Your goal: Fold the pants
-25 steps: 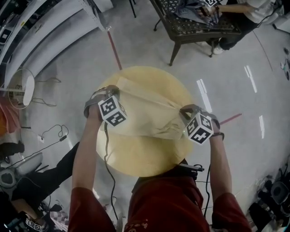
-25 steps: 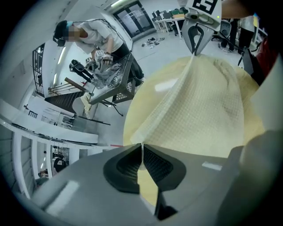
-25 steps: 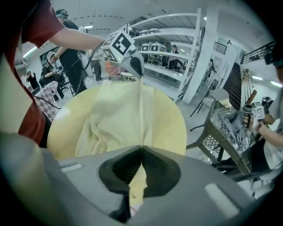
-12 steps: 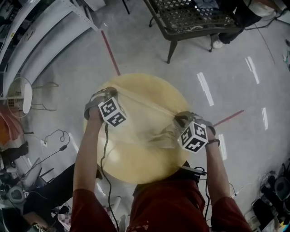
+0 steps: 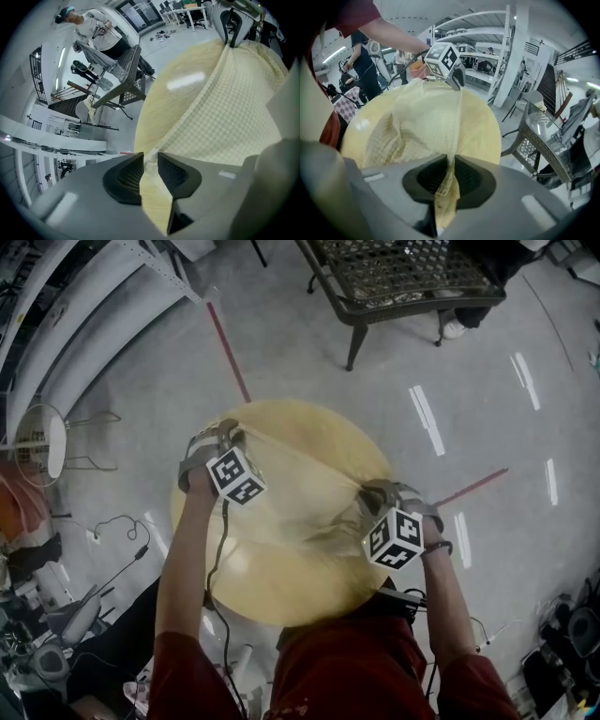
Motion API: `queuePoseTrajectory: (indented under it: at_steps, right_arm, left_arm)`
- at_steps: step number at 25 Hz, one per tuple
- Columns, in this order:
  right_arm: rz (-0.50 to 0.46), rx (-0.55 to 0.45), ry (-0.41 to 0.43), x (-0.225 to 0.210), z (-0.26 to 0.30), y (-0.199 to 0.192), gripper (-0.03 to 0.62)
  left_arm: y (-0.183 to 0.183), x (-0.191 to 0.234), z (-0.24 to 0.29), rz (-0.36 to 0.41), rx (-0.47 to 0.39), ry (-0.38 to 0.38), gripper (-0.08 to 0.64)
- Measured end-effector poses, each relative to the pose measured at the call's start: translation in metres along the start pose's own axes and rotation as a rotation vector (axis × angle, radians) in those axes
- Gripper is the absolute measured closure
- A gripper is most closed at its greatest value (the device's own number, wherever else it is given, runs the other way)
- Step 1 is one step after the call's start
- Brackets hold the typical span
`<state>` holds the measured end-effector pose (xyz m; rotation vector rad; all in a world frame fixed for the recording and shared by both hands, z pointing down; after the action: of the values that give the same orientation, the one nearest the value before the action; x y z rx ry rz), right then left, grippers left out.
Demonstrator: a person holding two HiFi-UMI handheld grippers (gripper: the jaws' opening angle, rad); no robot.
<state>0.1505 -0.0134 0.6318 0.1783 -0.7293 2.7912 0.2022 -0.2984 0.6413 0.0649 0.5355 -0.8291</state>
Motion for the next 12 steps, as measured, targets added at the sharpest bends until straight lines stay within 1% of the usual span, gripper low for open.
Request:
queuePoseTrajectory:
  at_steps: [5,9,12]
  right_arm:
    - [-0.017,0.009,-0.02,-0.0006,0.0026,0.0034,0.524]
    - [-0.02,0.009,-0.027,-0.0033,0.002,0.0019,0.488]
    - [-0.022,-0.002,-0.026,-0.0015,-0.0002,0.0012,0.488]
  left_arm:
    - [-0.0006,0.0041,-0.0011,0.009,-0.004,0.023,0.454]
    - [-0.0009,0.0048,-0.0027,-0.01,-0.001,0.047,0.442]
    - [-0.0002,0.0054,-0.0062,-0.027,0.002,0.063,0.429]
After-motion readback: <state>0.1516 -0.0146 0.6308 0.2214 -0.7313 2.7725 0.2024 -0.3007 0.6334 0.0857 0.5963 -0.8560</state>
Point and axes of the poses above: the fingertips, and each gripper's own axes: z forward along the fingers, x to its left, y out of its top, the point moved 2 cm from there along -z, backward along the fingers, and after that the axes turned 14 degrees about -z, right-handed, at the moved point
